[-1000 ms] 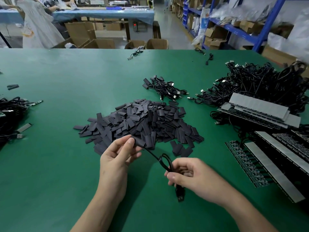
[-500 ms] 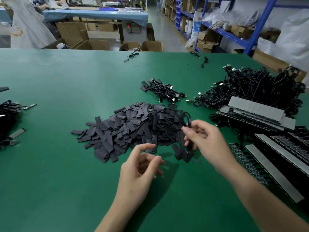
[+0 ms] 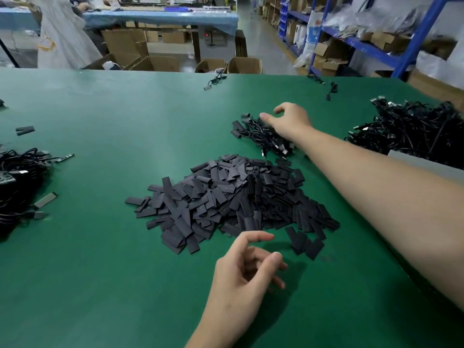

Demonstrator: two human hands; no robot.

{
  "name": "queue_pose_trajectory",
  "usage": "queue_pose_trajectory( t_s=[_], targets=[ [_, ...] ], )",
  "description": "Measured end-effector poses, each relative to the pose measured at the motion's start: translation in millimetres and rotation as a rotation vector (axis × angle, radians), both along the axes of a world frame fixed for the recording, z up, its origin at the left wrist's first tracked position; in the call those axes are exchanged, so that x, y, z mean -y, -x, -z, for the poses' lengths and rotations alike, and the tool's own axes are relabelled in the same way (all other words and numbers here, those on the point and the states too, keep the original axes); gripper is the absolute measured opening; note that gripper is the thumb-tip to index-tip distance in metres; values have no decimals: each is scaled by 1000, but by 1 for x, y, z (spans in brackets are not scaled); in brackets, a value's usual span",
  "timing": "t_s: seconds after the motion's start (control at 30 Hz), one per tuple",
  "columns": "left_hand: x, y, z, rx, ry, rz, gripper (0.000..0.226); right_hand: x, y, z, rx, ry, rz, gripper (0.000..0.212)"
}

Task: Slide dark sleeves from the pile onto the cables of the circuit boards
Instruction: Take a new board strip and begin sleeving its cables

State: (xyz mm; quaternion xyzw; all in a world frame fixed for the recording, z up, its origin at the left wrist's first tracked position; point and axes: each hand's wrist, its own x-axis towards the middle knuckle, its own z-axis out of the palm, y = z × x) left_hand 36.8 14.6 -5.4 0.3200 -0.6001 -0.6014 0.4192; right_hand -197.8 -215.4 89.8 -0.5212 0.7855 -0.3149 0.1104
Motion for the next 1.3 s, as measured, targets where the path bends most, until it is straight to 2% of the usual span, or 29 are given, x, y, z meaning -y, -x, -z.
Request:
queue_pose_trajectory(
  t_s=[0.07, 0.27, 0.5, 0.6, 0.73, 0.93, 1.03, 1.2, 1.3],
  targets=[
    [1, 0, 0, 3, -5, -1, 20, -2, -2, 9, -28, -26, 0, 58],
    [2, 2, 1, 27, 8, 8, 17, -82, -18, 37, -29, 147, -91, 21],
    [-1, 2, -1, 109, 45, 6, 10, -203, -6, 49, -169, 167, -125, 10],
    [-5, 2, -2, 133, 55, 9, 26, -233, 14, 39, -285, 169, -100, 13],
    [-6, 2, -1, 160, 65, 10, 27, -250, 51, 12, -477, 157, 1, 22],
    [-10, 4, 1, 254, 128, 19, 20, -260, 105, -17, -682, -104, 205, 46],
    [-12, 8, -1, 331, 188, 22, 8, -265, 116, -16, -704, -222, 223, 55],
    [-17, 30, -26, 486, 309, 138, 5, -267, 124, -18, -698, -271, 240, 62],
    [-20, 64, -48, 450, 331, 172, 6, -265, 126, -23, -707, -286, 211, 63]
  ],
)
